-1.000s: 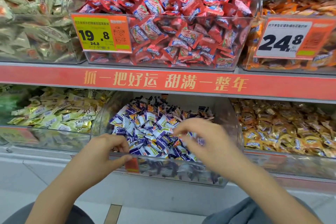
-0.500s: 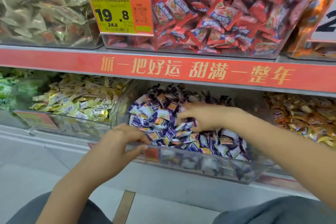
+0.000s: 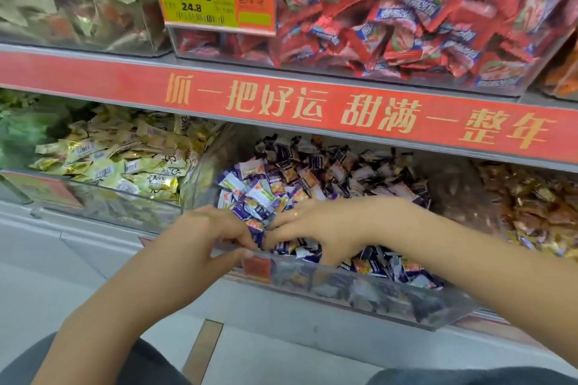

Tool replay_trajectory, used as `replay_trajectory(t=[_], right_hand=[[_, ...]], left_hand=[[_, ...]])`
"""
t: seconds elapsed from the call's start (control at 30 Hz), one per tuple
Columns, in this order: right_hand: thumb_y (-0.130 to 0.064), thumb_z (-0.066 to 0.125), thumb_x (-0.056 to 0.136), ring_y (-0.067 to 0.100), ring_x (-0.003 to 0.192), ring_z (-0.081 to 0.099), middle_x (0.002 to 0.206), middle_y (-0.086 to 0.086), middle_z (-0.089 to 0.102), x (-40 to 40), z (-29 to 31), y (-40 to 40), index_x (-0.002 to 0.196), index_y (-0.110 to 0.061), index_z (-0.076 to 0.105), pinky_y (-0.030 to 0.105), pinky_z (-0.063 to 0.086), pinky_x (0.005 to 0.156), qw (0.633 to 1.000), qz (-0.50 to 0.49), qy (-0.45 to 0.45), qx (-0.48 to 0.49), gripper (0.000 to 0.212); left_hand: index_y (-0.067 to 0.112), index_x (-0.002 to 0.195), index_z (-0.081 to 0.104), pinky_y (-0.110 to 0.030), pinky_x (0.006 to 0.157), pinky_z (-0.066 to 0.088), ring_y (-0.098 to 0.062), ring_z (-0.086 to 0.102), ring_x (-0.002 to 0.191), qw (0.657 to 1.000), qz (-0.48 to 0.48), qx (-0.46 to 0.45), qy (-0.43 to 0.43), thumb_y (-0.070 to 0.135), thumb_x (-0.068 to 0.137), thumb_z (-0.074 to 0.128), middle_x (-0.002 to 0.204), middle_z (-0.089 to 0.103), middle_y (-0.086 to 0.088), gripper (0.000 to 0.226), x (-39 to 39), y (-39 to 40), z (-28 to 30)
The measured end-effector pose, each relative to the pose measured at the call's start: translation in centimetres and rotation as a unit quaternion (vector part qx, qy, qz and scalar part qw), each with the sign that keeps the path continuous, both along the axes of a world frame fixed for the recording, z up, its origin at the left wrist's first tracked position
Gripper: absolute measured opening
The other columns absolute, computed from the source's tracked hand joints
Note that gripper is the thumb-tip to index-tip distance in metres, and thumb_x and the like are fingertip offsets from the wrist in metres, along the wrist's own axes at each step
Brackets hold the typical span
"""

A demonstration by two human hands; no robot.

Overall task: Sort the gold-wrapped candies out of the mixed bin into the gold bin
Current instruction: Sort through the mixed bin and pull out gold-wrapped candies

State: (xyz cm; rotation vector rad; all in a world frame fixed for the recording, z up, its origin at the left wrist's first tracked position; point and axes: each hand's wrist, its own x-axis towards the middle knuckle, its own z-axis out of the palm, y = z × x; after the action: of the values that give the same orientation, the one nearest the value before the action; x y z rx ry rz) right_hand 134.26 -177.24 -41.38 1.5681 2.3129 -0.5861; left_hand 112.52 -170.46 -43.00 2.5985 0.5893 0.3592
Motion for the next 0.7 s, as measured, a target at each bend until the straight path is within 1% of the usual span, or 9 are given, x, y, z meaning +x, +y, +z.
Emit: replay_trajectory(t=[0.1, 0.23, 0.3, 0.37, 0.43, 0.5, 0.53, 0.6, 0.7], right_hand=[[-0.030, 0.066, 0.086, 0.025, 0.122, 0.026, 0.156, -0.007, 0.010, -1.0, -1.3, 1.3, 0.148, -0.044, 0.005, 0.041, 0.041, 0.086, 0.994, -0.001, -0.089, -0.069, 0.089], [0.004, 0.045, 0.088, 0.035, 0.128, 0.027, 0.154, -0.002, 0.012, -2.7, -2.0, 1.7, 0.150, -0.038, 0.002, 0.032, 0.029, 0.048, 0.986, -0.013, -0.157, -0.055, 0.086], [0.007, 0.042, 0.091, 0.035, 0.103, 0.044, 0.140, 0.012, 0.026, -3.3, -1.9, 1.5, 0.149, -0.036, 0.008, 0.033, 0.030, 0.047, 0.985, -0.028, -0.168, -0.041, 0.080], [0.006, 0.036, 0.094, 0.020, 0.062, 0.028, 0.109, 0.017, 0.036, -3.7, -1.7, 1.4, 0.146, -0.031, 0.021, 0.034, 0.036, 0.054, 0.986, -0.053, -0.155, -0.020, 0.066], [0.004, 0.034, 0.096, 0.021, 0.070, 0.031, 0.098, 0.010, 0.037, -3.5, -2.4, 1.5, 0.127, -0.017, 0.045, 0.038, 0.033, 0.061, 0.989, -0.048, -0.133, 0.038, 0.039], [0.006, 0.037, 0.093, 0.028, 0.094, 0.035, 0.079, 0.002, 0.028, -3.3, -3.0, 1.6, 0.093, -0.011, 0.047, 0.037, 0.029, 0.062, 0.988, -0.015, -0.134, 0.078, 0.020], [0.005, 0.039, 0.092, 0.027, 0.094, 0.032, 0.075, 0.001, 0.025, -3.0, -3.0, 1.6, 0.096, -0.016, 0.047, 0.037, 0.029, 0.059, 0.988, 0.001, -0.132, 0.083, 0.023], [0.000, 0.045, 0.090, 0.025, 0.089, 0.028, 0.083, 0.000, 0.037, -2.2, -2.6, 1.5, 0.135, -0.030, 0.040, 0.035, 0.034, 0.057, 0.989, 0.023, -0.129, 0.066, 0.054], [-0.007, 0.057, 0.086, 0.023, 0.089, 0.029, 0.112, 0.001, 0.047, -0.2, -2.3, 0.8, 0.144, -0.036, 0.030, 0.035, 0.039, 0.058, 0.987, 0.032, -0.137, 0.071, 0.069]], left_hand=[[0.049, 0.070, 0.056, -0.020, 0.073, 0.042, 0.003, 0.054, 0.087, 1.000, -0.002, -0.003, -0.010, 0.038, 0.083, 0.068, 0.082, 0.061, 0.028, 0.021, 0.0, 0.0, -0.1], [0.040, 0.076, 0.065, -0.019, 0.074, 0.044, 0.004, 0.054, 0.089, 1.000, -0.005, -0.013, -0.009, 0.045, 0.077, 0.058, 0.081, 0.062, 0.025, 0.009, 0.2, 0.1, -0.2], [0.037, 0.078, 0.067, -0.016, 0.073, 0.043, 0.005, 0.053, 0.090, 1.000, -0.008, -0.007, -0.011, 0.045, 0.077, 0.056, 0.082, 0.062, 0.024, 0.013, 0.5, 0.0, -0.3], [0.036, 0.078, 0.066, -0.015, 0.072, 0.042, 0.004, 0.053, 0.088, 1.000, -0.016, 0.004, -0.009, 0.049, 0.078, 0.051, 0.080, 0.062, 0.023, 0.020, 0.8, -0.2, -0.4], [0.036, 0.080, 0.065, -0.015, 0.072, 0.043, 0.004, 0.053, 0.086, 1.000, -0.020, 0.006, -0.007, 0.054, 0.076, 0.046, 0.079, 0.061, 0.023, 0.026, 1.1, -0.2, -0.5], [0.037, 0.081, 0.064, -0.015, 0.072, 0.044, 0.003, 0.054, 0.087, 1.000, -0.022, -0.008, -0.010, 0.055, 0.075, 0.047, 0.081, 0.061, 0.023, 0.026, 1.4, -0.3, -0.5], [0.037, 0.080, 0.065, -0.016, 0.073, 0.044, 0.002, 0.054, 0.087, 1.000, -0.022, -0.014, -0.009, 0.054, 0.076, 0.051, 0.083, 0.062, 0.023, 0.022, 1.4, -0.3, -0.4], [0.036, 0.078, 0.066, -0.018, 0.073, 0.045, 0.001, 0.056, 0.087, 1.000, -0.022, -0.019, -0.007, 0.046, 0.077, 0.058, 0.083, 0.062, 0.022, 0.014, 1.4, -0.2, -0.3], [0.038, 0.080, 0.065, -0.022, 0.073, 0.048, 0.003, 0.058, 0.086, 0.999, -0.018, -0.026, -0.008, 0.048, 0.080, 0.061, 0.085, 0.062, 0.024, 0.010, 0.6, 0.2, -0.2]])
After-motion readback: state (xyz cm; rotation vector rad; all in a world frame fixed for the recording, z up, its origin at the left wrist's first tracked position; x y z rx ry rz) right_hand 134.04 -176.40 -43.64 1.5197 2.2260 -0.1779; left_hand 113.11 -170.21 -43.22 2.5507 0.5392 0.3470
